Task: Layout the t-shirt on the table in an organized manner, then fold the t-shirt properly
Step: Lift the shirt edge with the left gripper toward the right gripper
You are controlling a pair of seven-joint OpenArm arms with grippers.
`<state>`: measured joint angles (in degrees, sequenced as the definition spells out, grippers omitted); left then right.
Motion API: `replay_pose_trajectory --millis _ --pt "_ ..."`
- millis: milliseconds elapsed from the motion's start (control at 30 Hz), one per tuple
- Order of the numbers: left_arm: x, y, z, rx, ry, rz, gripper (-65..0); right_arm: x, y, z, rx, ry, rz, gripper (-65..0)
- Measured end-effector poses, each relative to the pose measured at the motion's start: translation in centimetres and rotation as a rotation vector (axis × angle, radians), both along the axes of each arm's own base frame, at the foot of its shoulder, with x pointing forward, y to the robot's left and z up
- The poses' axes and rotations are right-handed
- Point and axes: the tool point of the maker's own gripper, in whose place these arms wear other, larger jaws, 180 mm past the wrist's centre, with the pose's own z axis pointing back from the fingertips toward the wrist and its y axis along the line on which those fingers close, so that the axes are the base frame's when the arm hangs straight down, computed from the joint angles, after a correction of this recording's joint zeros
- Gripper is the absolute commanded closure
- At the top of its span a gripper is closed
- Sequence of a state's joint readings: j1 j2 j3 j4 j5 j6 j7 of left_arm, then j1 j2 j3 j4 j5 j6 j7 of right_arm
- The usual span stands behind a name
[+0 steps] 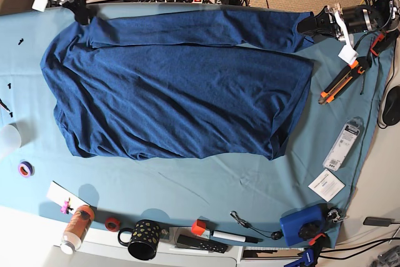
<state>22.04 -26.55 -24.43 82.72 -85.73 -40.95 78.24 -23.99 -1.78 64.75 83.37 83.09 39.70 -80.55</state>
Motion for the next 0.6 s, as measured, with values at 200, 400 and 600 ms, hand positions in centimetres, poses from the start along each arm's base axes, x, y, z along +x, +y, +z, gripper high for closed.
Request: replay_pose_trajectory --millis 200,400,600 --pt "-0.5 -0.5 0.2 0.041 0.003 -0.056 0.0 -0.7 -1.4 2.4 -0.111 -0.008 -0.001 0.0" --pt "0.2 -1.9 2.4 0.064 -0.091 -0.121 0.0 -0.6 -1.6 3.6 -0.163 -0.014 0.017 0.0" --pt "1.0 -3.1 4.9 0.091 -0.196 -0.180 0.0 -0.6 -1.5 3.6 -0.162 -0.014 0.017 0.0"
